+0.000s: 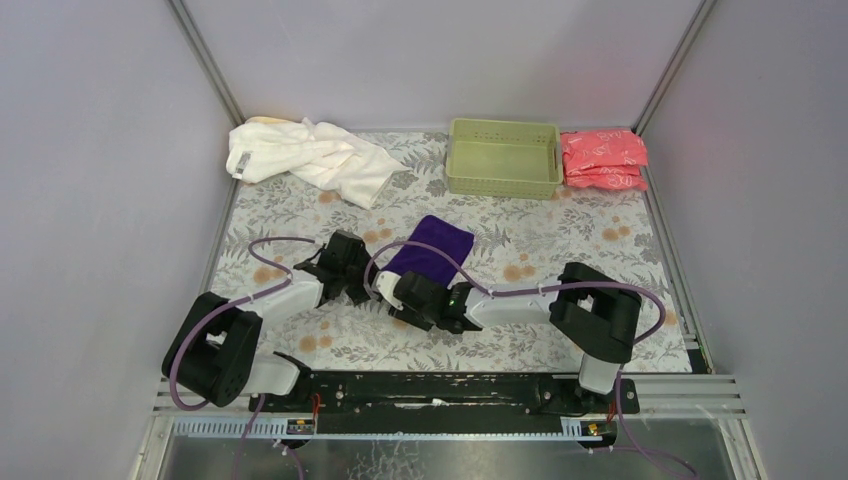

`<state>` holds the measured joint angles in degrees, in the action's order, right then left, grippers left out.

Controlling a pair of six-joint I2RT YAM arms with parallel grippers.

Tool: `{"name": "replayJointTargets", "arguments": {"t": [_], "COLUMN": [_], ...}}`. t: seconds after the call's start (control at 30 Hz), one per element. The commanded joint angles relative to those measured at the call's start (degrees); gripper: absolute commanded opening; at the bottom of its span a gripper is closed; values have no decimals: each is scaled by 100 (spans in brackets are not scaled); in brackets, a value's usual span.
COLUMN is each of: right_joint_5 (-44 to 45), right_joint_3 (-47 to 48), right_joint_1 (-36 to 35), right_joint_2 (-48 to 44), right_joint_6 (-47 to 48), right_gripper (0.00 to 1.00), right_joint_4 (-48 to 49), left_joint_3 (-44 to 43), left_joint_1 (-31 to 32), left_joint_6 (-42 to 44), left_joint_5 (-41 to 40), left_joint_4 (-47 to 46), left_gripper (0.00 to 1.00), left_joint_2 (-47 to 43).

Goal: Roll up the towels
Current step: Roll the towel at the center of the board.

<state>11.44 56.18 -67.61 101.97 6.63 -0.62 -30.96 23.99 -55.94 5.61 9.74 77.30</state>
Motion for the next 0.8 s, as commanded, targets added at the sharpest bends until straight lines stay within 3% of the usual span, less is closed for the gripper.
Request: {"name": "replayJointTargets", "arguments": {"t": [0.0, 0.13, 0.37, 0.57, 0.77], "right_joint_5": [129, -399, -3015, -5443, -6931], "right_joint_3": [86, 147, 50, -365, -723], "right_joint_1": [-59, -32, 719, 1699, 2436], "right_joint_2": [279, 410, 90, 120, 780], "right_joint_6": [142, 12, -835, -2009, -3614], "right_gripper": [42, 30, 5, 3, 3], "right_joint_4": [-36, -247, -122, 1027, 2774], "left_joint_3": [241, 239, 184, 71, 43], "left_joint_1": [-8, -8, -8, -4, -8], "left_joint_6": [57, 42, -51, -74, -118], "left_joint_5": [-267, -245, -397, -432, -202], "left_joint_4": [442, 461, 921, 1402, 1321], "left_gripper": [47, 48, 59, 64, 66], "left_joint_2": [124, -42, -858, -1538, -1652]}}
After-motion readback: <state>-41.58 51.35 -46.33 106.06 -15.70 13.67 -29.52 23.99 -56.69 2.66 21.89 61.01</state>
